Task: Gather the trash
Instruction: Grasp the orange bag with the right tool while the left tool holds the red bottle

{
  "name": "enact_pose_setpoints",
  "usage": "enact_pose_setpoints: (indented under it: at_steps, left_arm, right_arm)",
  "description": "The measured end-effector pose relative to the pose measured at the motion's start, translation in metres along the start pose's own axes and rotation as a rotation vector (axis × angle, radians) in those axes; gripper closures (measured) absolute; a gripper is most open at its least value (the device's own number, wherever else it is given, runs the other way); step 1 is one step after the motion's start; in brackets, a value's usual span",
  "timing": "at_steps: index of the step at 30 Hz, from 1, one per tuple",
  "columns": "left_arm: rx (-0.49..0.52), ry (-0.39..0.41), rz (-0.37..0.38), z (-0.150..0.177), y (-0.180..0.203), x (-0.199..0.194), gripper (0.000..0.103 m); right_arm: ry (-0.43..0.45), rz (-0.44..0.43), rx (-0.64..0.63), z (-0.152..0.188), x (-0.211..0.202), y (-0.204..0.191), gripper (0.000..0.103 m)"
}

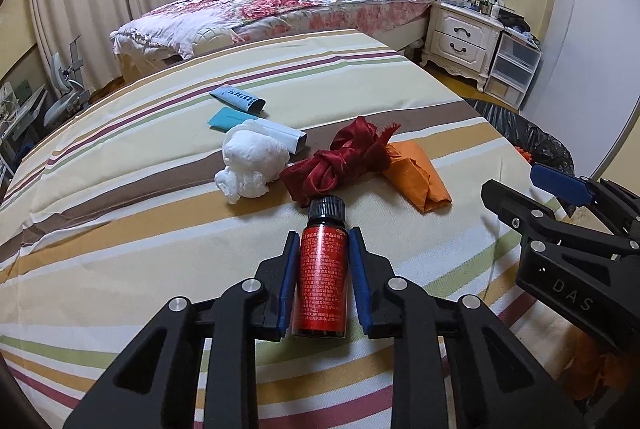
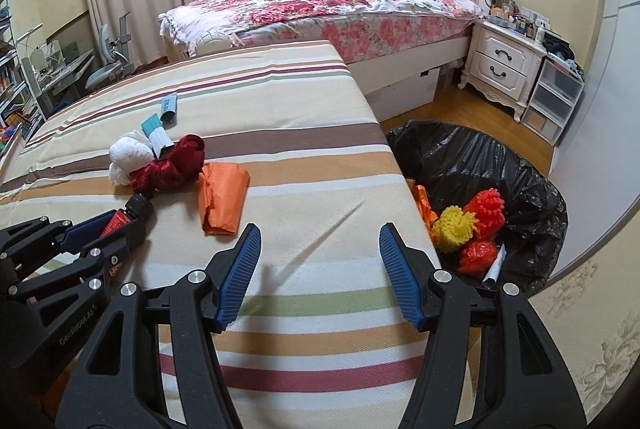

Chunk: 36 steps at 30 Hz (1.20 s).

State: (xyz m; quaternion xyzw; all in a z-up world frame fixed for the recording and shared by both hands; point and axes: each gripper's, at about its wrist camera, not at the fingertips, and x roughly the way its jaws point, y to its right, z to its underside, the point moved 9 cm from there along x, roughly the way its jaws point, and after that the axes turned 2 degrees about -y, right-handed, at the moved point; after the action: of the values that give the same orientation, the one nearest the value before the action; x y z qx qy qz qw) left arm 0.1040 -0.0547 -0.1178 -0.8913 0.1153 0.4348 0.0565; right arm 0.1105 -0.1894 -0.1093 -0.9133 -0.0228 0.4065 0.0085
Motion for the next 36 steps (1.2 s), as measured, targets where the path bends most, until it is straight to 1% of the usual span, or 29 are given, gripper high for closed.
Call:
enact_pose_setpoints:
  at_steps: [6, 14, 19, 21, 23, 28, 30, 32, 36]
  left_arm:
    - [-0.033, 0.003, 0.002, 0.006, -0.012, -0.006, 0.077]
    - [-0.096, 0.008, -0.026, 0.01, -0.04, -0.012, 0.077]
    - [-0.131, 0.005, -0.04, 0.012, -0.055, -0.012, 0.077]
    - [-0.137, 0.005, -0.041, 0.013, -0.057, -0.013, 0.077]
    - [-0.142, 0.006, -0.042, 0.013, -0.059, -0.013, 0.077]
    - [-0.152, 0.005, -0.036, 0.013, -0.062, -0.013, 0.077]
    - [-0.154, 0.006, -0.035, 0.013, -0.062, -0.013, 0.077]
    - [-0.156, 0.007, -0.035, 0.014, -0.064, -0.013, 0.077]
    - [-0.16, 0.008, -0.036, 0.014, -0.064, -0.014, 0.077]
  right_arm:
    - [-0.007, -0.023, -0.035, -0.008, 0.006, -0.02, 0.043]
    - [-0.035, -0.049, -0.083, -0.015, 0.017, -0.043, 0.043]
    - [-0.064, -0.044, -0.119, -0.016, 0.027, -0.055, 0.043]
    - [-0.073, -0.043, -0.126, -0.016, 0.03, -0.056, 0.046]
    - [-0.081, -0.044, -0.129, -0.014, 0.032, -0.057, 0.055]
    - [-0.082, -0.047, -0.13, -0.013, 0.03, -0.056, 0.061]
    - [-0.081, -0.043, -0.129, -0.014, 0.031, -0.056, 0.064]
    - [-0.079, -0.041, -0.123, -0.014, 0.029, -0.053, 0.071]
    - [-0.075, -0.041, -0.112, -0.012, 0.027, -0.047, 0.074]
